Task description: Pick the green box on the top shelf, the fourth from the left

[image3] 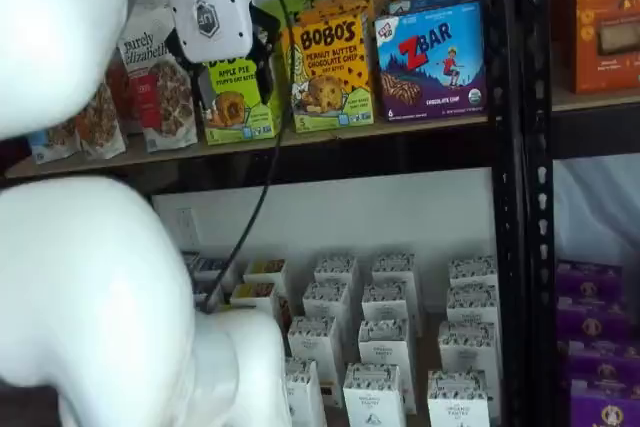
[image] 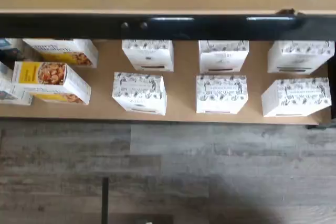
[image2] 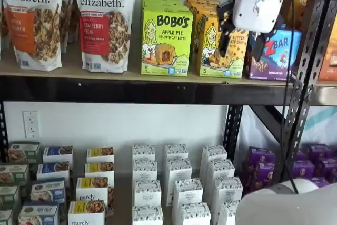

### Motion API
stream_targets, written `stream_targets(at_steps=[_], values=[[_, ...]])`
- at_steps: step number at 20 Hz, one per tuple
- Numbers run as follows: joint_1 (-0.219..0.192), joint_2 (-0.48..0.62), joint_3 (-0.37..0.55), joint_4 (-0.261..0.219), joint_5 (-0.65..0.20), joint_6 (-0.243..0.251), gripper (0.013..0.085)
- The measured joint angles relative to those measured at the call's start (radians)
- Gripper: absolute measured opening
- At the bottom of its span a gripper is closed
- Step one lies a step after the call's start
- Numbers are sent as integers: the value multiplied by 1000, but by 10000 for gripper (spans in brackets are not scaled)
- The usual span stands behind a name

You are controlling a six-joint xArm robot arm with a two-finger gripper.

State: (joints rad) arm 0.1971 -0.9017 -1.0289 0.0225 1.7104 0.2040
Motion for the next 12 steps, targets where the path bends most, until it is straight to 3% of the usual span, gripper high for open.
stream_targets(at_steps=[7, 12], values=[[75, 48, -10, -38, -53, 69, 850], [101, 85, -23, -52, -92, 94, 850]])
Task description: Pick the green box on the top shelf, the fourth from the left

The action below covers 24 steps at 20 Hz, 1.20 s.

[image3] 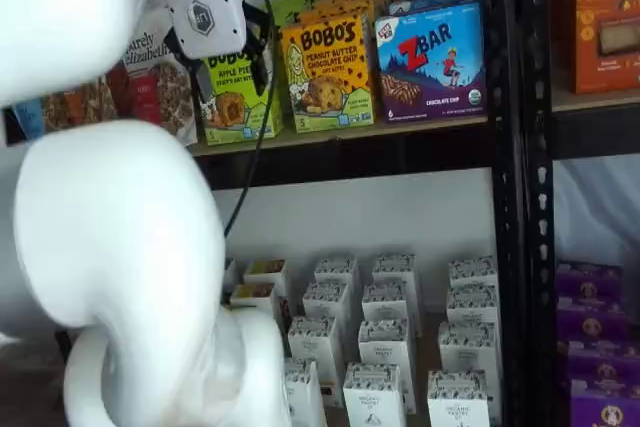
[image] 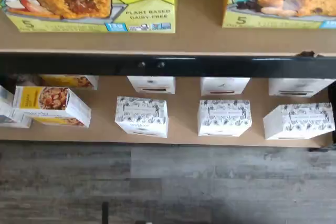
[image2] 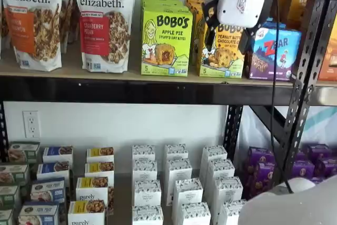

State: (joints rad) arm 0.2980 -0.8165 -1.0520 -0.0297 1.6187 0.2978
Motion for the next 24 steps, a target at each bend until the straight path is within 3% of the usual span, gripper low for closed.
stream_targets(at_steps=[3, 13, 24], values=[[-8, 14, -3, 24, -32, -7, 850], [12, 71, -23, 20, -115, 10, 850], [72, 141, -74, -30, -170, 68, 850]])
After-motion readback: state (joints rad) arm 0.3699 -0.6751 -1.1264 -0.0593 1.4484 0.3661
